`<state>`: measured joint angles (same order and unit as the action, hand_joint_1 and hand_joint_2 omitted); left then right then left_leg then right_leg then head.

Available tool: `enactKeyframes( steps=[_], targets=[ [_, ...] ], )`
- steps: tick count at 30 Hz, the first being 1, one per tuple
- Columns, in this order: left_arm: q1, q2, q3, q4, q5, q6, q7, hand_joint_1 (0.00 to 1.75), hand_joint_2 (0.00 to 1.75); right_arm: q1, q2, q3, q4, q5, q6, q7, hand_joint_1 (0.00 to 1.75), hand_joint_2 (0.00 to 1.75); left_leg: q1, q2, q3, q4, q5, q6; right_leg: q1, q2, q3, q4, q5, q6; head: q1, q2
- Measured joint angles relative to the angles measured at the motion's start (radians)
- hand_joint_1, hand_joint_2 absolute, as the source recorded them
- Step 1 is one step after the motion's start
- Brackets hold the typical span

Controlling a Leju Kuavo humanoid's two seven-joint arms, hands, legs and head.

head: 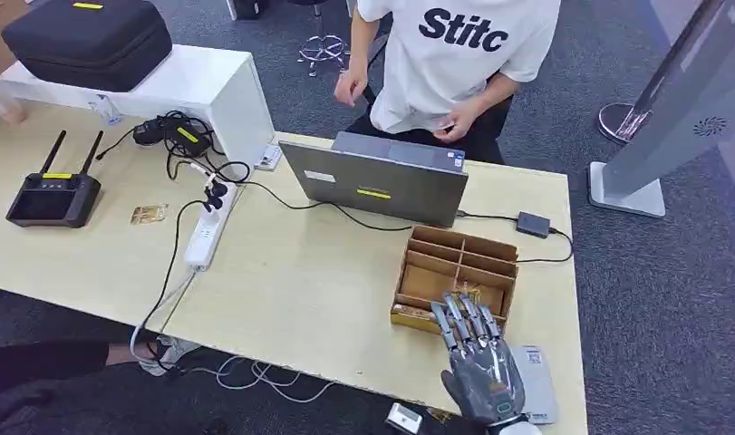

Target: Pass the card to the sensor for recognition and then transmit it.

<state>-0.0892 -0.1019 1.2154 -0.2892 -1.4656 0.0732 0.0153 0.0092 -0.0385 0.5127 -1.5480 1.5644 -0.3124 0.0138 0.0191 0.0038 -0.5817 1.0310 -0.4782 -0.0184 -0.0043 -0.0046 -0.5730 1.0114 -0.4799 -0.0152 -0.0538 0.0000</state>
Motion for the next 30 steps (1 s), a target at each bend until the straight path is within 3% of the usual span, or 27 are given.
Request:
enactKeyframes(
  steps=[13,30],
  targets=[
    [-0.001,0.0,0.0,0.0,-0.015,-0.005,0.0,0.0,1.75,-0.122,0.085,-0.082,0.223,-0.016,0.005,0.001,0.0,1.75,0.0,0.0,0.0,0.0,0.0,0.0,0.0,0.0,0.0,0.0,0.0,0.0,0.0,0.0],
    [0.0,0.0,0.0,0.0,-0.014,-0.005,0.0,0.0,1.75,-0.134,0.13,-0.213,0.271,-0.002,-0.026,-0.036,0.0,1.75,0.0,0.0,0.0,0.0,0.0,0.0,0.0,0.0,0.0,0.0,0.0,0.0,0.0,0.0]
  ],
)
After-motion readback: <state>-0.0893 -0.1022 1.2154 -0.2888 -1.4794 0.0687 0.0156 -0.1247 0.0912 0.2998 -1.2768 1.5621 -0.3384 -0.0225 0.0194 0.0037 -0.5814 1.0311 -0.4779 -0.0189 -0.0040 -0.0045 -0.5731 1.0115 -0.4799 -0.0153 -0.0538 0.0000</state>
